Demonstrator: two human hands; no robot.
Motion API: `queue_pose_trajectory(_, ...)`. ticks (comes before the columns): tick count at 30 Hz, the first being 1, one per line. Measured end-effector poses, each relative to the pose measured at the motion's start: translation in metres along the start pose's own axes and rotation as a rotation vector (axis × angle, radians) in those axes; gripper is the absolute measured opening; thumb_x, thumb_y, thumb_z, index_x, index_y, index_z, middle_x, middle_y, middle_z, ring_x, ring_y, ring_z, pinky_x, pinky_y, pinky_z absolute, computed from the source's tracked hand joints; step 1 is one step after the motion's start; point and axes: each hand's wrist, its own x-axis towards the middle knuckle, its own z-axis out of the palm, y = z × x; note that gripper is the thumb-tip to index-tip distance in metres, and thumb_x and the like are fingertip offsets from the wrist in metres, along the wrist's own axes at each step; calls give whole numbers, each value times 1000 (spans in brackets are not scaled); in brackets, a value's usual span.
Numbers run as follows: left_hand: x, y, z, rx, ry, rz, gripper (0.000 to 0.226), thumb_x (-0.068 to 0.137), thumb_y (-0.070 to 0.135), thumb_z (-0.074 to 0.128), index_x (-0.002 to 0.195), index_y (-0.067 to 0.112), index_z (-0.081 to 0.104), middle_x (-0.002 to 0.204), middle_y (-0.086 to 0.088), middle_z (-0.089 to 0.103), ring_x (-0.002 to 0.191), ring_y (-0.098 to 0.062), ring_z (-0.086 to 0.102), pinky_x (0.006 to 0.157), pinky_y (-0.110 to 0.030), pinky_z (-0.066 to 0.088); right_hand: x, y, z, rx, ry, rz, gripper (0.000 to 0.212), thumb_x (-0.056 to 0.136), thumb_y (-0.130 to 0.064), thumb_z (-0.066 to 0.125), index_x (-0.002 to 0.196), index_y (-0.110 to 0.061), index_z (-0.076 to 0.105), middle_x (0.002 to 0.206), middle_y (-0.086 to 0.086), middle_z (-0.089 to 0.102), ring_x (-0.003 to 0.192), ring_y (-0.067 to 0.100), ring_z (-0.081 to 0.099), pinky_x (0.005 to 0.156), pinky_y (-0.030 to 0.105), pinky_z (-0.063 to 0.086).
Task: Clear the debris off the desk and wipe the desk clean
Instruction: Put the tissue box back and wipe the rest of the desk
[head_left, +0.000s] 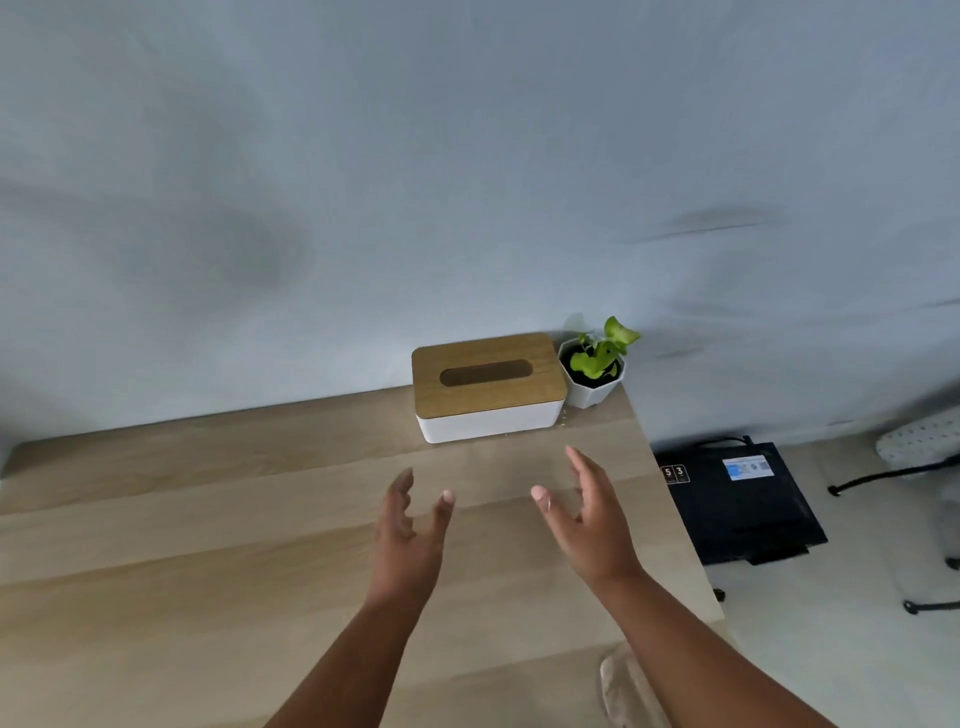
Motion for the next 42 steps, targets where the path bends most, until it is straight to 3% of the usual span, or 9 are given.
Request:
queue_pose_trajectory(7,58,33,23,-121,136,-13,65,85,61,70,142,45,45,142,17,51,133,-6,48,114,-42,43,64,-3,4,171,-17,111,81,91,-51,71,158,-31,31,159,-6,39,143,14,44,113,37,44)
queue_pose_trajectory(13,97,35,32,-114,133,-20,60,70,76,72,123,70,43,137,32,52,134,4,46,114,-39,42,102,-9,15,278,28,93,71,91,-51,72,153,-40,38,149,-16,50,138,4,47,115,43,45)
queue_pose_trajectory(18,120,34,40,-137,99,26,64,81,50,79,137,45,49,128,24,65,121,3,59,107,-38,46,119,-12,28,376,94,68,59,95,-39,72,148,-35,47,142,-9,59,134,11,55,113,47,46)
queue_pose_trajectory(22,130,31,46,-166,128,42,60,88,29,79,139,38,49,121,23,68,108,1,66,83,-12,52,126,-12,35,358,136,83,56,97,-34,70,148,-30,47,140,-5,60,131,13,57,111,46,48)
queue_pose_trajectory(24,132,30,49,-182,137,36,60,89,25,78,140,36,49,120,25,68,106,3,66,80,-7,50,127,-13,37,350,154,88,56,97,-31,70,148,-28,47,140,-4,60,130,13,58,109,44,49)
queue_pose_trajectory(29,129,29,47,-206,162,16,59,89,24,77,139,37,49,119,21,70,104,0,68,83,-16,53,118,-21,39,330,171,93,57,97,-28,70,149,-25,47,139,-3,60,130,13,57,104,33,52)
queue_pose_trajectory(34,112,31,31,-206,196,8,59,88,24,77,138,41,50,118,19,71,98,1,70,81,-16,52,95,-34,42,303,145,127,64,96,-35,69,152,-19,43,145,0,56,135,16,53,112,44,46)
queue_pose_trajectory(38,95,32,11,-216,219,18,60,87,24,77,138,40,50,120,15,70,96,1,69,85,-23,50,73,-48,48,285,147,139,67,95,-38,69,152,-17,43,146,-2,54,134,12,51,115,41,42)
queue_pose_trajectory(42,80,28,-14,-201,237,25,60,86,26,77,137,43,50,116,20,70,91,4,68,78,-17,50,54,-59,60,274,121,98,60,95,-37,69,148,-18,48,138,-2,59,129,14,55,111,41,45)
